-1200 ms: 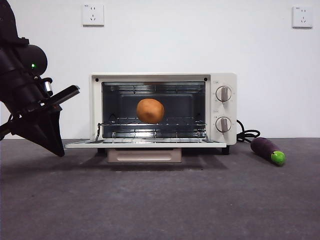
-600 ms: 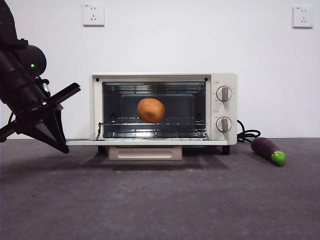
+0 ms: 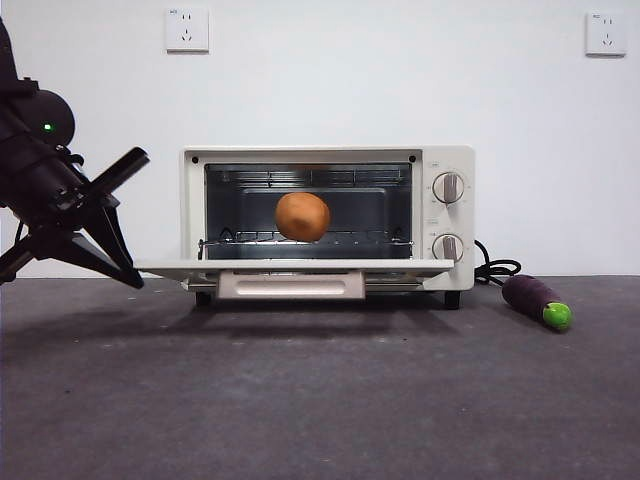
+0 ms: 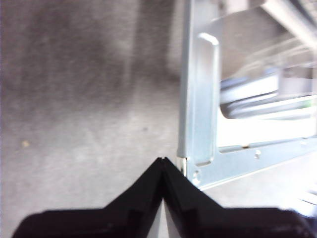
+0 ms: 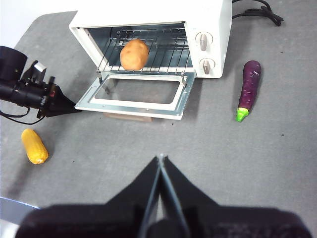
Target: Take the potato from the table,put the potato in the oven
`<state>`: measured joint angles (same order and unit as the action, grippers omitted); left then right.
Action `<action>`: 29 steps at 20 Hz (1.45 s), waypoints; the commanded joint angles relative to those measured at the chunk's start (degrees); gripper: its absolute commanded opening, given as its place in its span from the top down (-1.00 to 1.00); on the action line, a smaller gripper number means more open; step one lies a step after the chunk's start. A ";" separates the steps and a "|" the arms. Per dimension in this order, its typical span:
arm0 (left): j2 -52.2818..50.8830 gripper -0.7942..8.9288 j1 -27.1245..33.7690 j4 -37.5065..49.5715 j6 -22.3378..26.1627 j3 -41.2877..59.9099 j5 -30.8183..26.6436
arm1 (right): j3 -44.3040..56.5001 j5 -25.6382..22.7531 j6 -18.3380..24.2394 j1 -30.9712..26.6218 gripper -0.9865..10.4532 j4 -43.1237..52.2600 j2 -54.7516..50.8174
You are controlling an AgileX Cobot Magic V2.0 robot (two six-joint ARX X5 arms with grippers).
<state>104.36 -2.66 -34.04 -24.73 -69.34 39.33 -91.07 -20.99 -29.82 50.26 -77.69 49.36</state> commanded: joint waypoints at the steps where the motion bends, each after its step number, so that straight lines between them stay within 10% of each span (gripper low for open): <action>1: 0.63 0.85 0.68 2.05 -0.42 0.24 3.19 | 0.39 -0.02 -0.90 0.09 0.83 -1.25 -0.13; 29: 0.63 0.85 2.32 26.34 -22.88 0.13 14.67 | 0.39 -0.02 -1.66 0.09 0.83 -1.27 -0.11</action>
<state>104.36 -0.16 -8.71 -45.08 -69.34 53.21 -91.07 -20.99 -30.92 50.26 -77.69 49.36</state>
